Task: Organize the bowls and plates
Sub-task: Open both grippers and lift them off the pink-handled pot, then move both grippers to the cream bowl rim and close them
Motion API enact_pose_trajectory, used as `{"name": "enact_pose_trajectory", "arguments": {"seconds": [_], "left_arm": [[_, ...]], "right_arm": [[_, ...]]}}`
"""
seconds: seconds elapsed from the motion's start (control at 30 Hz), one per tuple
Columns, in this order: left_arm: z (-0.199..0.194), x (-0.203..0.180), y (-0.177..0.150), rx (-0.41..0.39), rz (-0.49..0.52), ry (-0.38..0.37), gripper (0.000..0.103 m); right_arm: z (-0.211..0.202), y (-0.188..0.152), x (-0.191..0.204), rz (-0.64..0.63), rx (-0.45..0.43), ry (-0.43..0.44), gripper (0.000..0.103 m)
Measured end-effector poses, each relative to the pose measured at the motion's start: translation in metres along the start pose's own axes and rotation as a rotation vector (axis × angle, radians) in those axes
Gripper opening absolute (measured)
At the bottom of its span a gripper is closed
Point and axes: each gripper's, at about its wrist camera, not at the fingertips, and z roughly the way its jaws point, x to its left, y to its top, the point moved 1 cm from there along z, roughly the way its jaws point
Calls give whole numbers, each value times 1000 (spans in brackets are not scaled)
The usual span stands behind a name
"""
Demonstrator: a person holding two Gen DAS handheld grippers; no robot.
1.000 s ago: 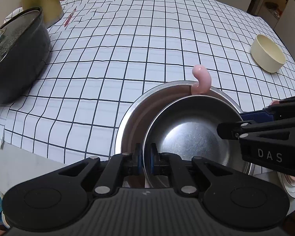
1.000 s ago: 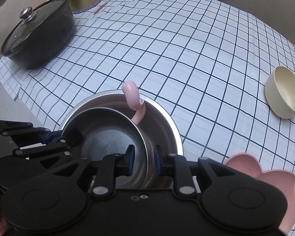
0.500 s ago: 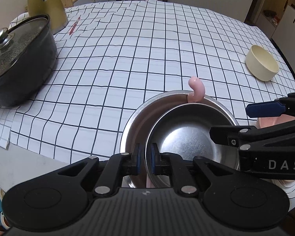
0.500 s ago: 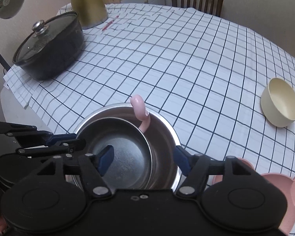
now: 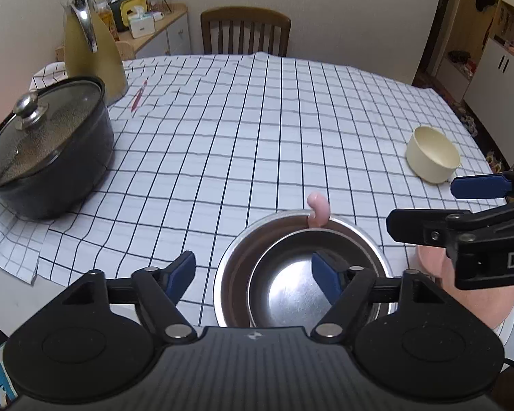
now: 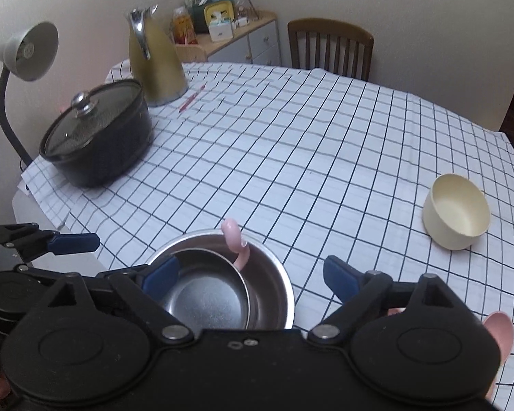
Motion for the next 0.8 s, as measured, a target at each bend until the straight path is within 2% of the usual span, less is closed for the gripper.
{"name": "enact_pose_trajectory", "arguments": {"seconds": [0.07,0.1,0.2,0.4,0.43,0.5,0.8], "left_arm": [[-8,-1,3,-30,-12,-8,79],[-11,-2,4,-44,-17,-8,82],[-19,-7,8,-77,-6,-13,90],[-29,-24,19,-113,29,-45,93],[-30,-27,21,-118,33,-48,99],[-31,-34,25,-129,44,-60,102],[-17,-73,51,-139,61,-74,102]], "right_arm": [[-10,1,-1,-2,-33,-8,100],[-14,2,-1,-5,-50,-14,103],[-29,3,-5,-4,-90,-21,103],[-46,3,-21,32,-128,-51,103],[-49,3,-25,39,-132,-56,103],[-53,3,-32,55,-142,-70,103],[-64,5,-78,104,-169,-104,103]]}}
